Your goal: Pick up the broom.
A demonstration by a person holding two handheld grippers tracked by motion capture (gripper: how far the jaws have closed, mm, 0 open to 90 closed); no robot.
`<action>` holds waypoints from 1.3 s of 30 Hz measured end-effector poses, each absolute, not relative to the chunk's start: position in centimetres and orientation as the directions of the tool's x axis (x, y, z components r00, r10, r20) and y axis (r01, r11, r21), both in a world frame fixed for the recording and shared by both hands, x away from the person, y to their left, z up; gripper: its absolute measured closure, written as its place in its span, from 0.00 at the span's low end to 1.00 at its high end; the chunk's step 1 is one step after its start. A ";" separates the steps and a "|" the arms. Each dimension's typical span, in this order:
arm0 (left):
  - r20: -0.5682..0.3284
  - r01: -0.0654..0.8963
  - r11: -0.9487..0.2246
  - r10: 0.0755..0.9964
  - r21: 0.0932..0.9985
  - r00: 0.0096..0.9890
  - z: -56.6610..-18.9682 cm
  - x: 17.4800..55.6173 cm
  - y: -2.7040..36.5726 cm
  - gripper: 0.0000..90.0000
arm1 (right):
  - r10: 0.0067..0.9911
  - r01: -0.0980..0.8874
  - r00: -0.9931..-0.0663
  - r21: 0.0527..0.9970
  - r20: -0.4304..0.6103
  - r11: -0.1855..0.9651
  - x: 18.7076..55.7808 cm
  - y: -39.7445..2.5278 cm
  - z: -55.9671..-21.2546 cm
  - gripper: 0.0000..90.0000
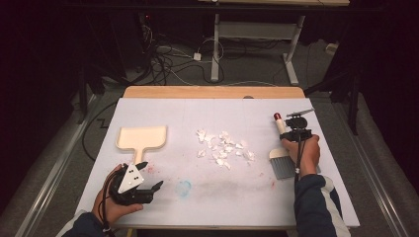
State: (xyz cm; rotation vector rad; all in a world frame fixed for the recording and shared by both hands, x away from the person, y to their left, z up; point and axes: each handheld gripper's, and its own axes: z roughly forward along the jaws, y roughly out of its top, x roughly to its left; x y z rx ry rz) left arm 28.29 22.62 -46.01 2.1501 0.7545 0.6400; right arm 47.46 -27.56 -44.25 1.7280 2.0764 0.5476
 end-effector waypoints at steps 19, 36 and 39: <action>0.164 0.297 -0.507 0.680 0.810 0.715 -44.9 28.3 20.7 0.23 | 0.944 0.534 -0.330 0.821 -0.017 0.202 39.2 -28.7 -39.4 0.79; 0.098 0.188 -0.447 0.543 0.874 0.834 -41.6 28.7 12.8 0.24 | 0.899 0.347 -0.436 0.916 -0.029 0.198 34.6 -23.9 -34.9 0.79; 0.094 0.177 -0.445 0.523 0.878 0.847 -41.3 28.8 11.5 0.25 | 0.894 0.335 -0.447 0.920 -0.034 0.203 34.3 -23.2 -34.9 0.79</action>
